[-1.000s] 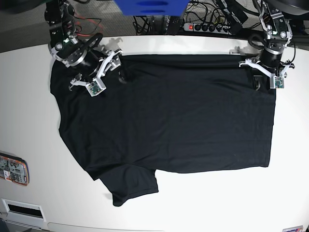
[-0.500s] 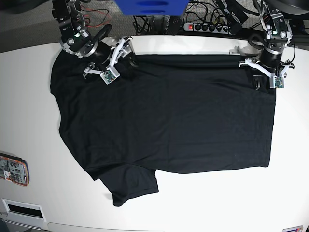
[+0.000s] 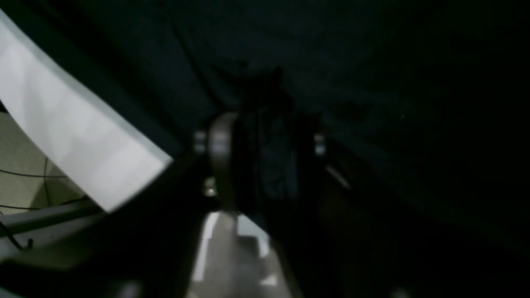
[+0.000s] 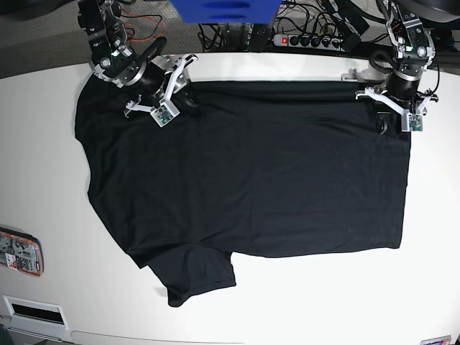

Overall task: Fold the T-shirt properly
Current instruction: 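Move the right gripper inward along the shirt edge, still pinching, then shift the right gripper further onto the shirt near the sleeve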

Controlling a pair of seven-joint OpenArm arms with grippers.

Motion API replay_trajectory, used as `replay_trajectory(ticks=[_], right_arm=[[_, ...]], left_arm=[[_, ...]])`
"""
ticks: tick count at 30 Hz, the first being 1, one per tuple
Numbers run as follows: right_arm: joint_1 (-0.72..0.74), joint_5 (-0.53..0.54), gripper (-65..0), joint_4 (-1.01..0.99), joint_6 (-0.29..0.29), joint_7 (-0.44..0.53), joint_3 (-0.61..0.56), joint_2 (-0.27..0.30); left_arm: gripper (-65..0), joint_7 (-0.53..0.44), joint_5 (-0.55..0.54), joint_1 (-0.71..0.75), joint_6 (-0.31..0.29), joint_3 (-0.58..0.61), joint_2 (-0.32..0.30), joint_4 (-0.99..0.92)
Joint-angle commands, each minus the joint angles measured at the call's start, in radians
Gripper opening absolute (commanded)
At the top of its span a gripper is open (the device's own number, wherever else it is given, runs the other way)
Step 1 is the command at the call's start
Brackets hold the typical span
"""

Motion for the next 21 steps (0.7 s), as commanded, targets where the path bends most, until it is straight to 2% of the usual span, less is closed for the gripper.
replay_trajectory(ticks=[1, 9, 21], right_arm=[[0.004, 0.011, -50.6, 0.018, 0.004, 0.021, 0.004, 0.005], [0.004, 0.011, -64.4, 0.018, 0.004, 0.019, 0.004, 0.005], [0.006, 0.013, -65.0, 0.024, 0.004, 0.019, 0.006, 0.005]], left_arm=[[-38.6, -0.024, -0.008, 0.004, 0.004, -0.004, -0.008, 0.014], [-38.6, -0.024, -0.008, 0.004, 0.004, -0.004, -0.008, 0.014], [-38.6, -0.024, -0.008, 0.004, 0.004, -0.004, -0.008, 0.014]])
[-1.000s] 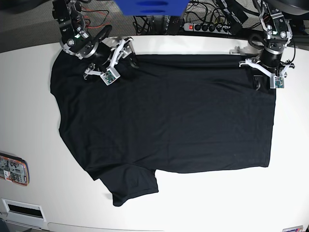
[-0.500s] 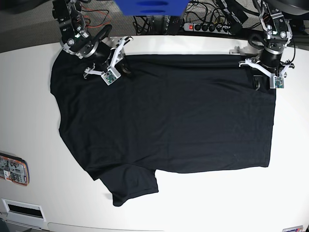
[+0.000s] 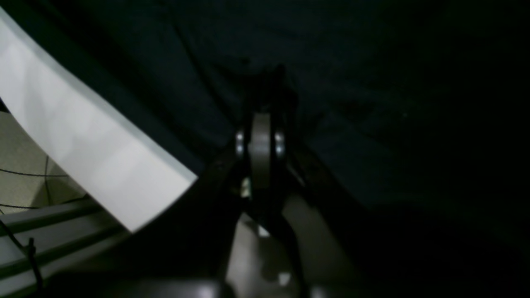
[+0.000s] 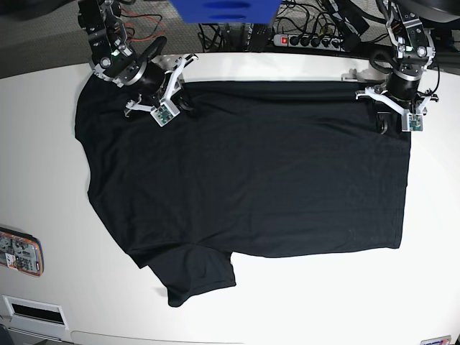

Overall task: Fold the T-shirt properly
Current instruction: 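Shift the right gripper further onto the shirt near the sleeve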

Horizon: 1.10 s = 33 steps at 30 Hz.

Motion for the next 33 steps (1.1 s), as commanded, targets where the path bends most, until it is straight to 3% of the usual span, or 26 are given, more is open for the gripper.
replay_trajectory(ticks=[1, 9, 14, 18, 22, 26, 33], right_arm=[[0.008, 0.012, -65.0, 0.023, 0.004, 0.02, 0.014, 0.005], [0.019, 0.012, -65.0, 0.065, 0.004, 0.018, 0.084, 0.005], [0.017, 0.012, -50.1, 0.088, 0.004, 0.018, 0.112, 0.005], [0.017, 0.012, -47.0, 0.088, 0.004, 0.017, 0.107, 0.005], [0.016, 0.012, -43.6, 0.088, 0.005, -0.062, 0.106, 0.01], [0.021, 0.01, -38.5, 0.088, 0.007, -0.079, 0.067, 0.011], [0.025, 0.01, -37.9, 0.071, 0.007, -0.079, 0.044, 0.011]], left_arm=[[-38.6, -0.024, -0.008, 0.004, 0.003, -0.004, -0.008, 0.014], [-38.6, -0.024, -0.007, 0.004, 0.003, -0.004, -0.008, 0.014], [-38.6, -0.024, -0.007, 0.004, 0.003, -0.004, -0.008, 0.014], [-38.6, -0.024, -0.007, 0.001, 0.003, -0.004, -0.008, 0.014], [-38.6, -0.024, -0.007, 0.0, 0.003, -0.004, -0.008, 0.014], [-38.6, -0.024, -0.007, -0.002, 0.003, -0.004, -0.008, 0.014], [-38.6, -0.024, -0.007, -0.002, 0.003, -0.004, -0.008, 0.014]])
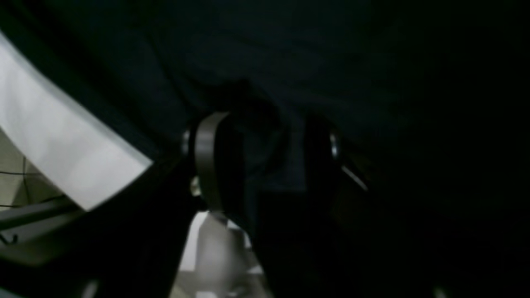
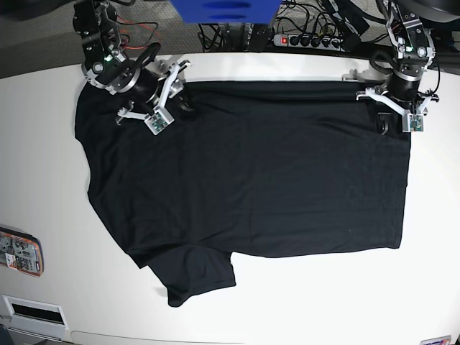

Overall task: Fold the T-shirt properly
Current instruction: 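Shift the right gripper further onto the shirt near the sleeve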

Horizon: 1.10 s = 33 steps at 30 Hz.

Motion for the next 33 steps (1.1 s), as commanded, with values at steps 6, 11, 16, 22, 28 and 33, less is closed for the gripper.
replay_trajectory(ticks=[6, 11, 16, 22, 28, 33], right_arm=[[0.091, 0.009, -37.9, -0.039, 0.003, 0.023, 0.001, 0.005], [0.094, 0.009, -37.9, -0.038, 0.003, 0.018, 0.001, 0.005], [0.088, 0.009, -37.9, -0.036, 0.003, 0.019, 0.001, 0.005], [0.088, 0.009, -38.0, -0.045, 0.003, 0.024, -0.001, 0.005], [0.088, 0.009, -38.0, -0.061, 0.003, 0.023, -0.001, 0.005], [0.088, 0.009, -38.0, -0.1, 0.003, 0.026, -0.001, 0.005]], left_arm=[[-38.6, -0.024, -0.007, -0.001, 0.003, -0.004, -0.008, 0.011], [-38.6, -0.026, -0.007, -0.001, 0.003, -0.004, -0.008, -0.006], [-38.6, -0.026, -0.007, -0.001, 0.003, -0.004, -0.009, -0.006], [-38.6, -0.026, -0.007, -0.001, 0.003, -0.004, -0.009, -0.006], [-38.6, -0.026, -0.007, -0.008, 0.003, -0.004, -0.009, -0.007], [-38.6, -0.026, -0.007, -0.008, 0.003, -0.004, -0.009, -0.007]])
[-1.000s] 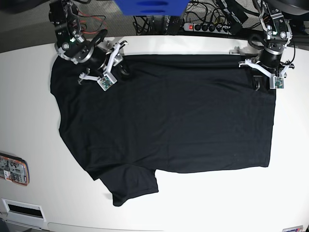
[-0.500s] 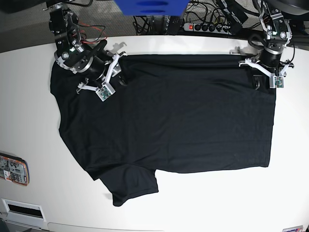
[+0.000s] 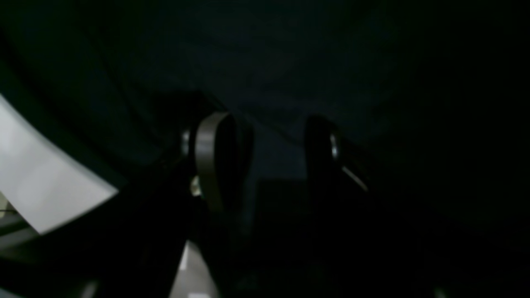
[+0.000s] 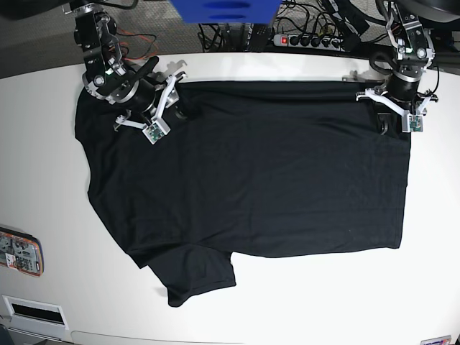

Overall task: Fold the T-shirt properly
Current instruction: 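Shift the right gripper further onto the shirt near the sleeve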

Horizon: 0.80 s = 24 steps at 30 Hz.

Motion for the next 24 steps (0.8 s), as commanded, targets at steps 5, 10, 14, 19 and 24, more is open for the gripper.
replay_trajectory(ticks=[5, 10, 14, 19, 24], right_arm=[[0.008, 0.011, -45.1, 0.018, -0.001, 0.022, 0.002, 0.007], [0.007, 0.011, -62.8, 0.027, -0.001, 0.019, 0.002, 0.007], [0.007, 0.011, -65.0, 0.025, -0.001, 0.016, 0.002, 0.007], [0.008, 0.011, -65.0, 0.056, -0.001, 0.014, 0.002, 0.007], [0.011, 0.011, -65.0, 0.082, -0.001, 0.013, 0.002, 0.007]], left_arm=[[-38.6, -0.023, -0.007, 0.002, 0.003, -0.004, -0.009, 0.014], [-38.6, -0.023, -0.007, 0.002, 0.003, -0.004, -0.009, 0.014], [-38.6, -0.023, -0.007, 0.002, 0.003, -0.004, -0.009, 0.014], [-38.6, -0.023, -0.007, 0.002, 0.003, -0.004, -0.009, 0.014], [-38.6, -0.023, -0.007, 0.002, 0.003, -0.004, -0.009, 0.014]])
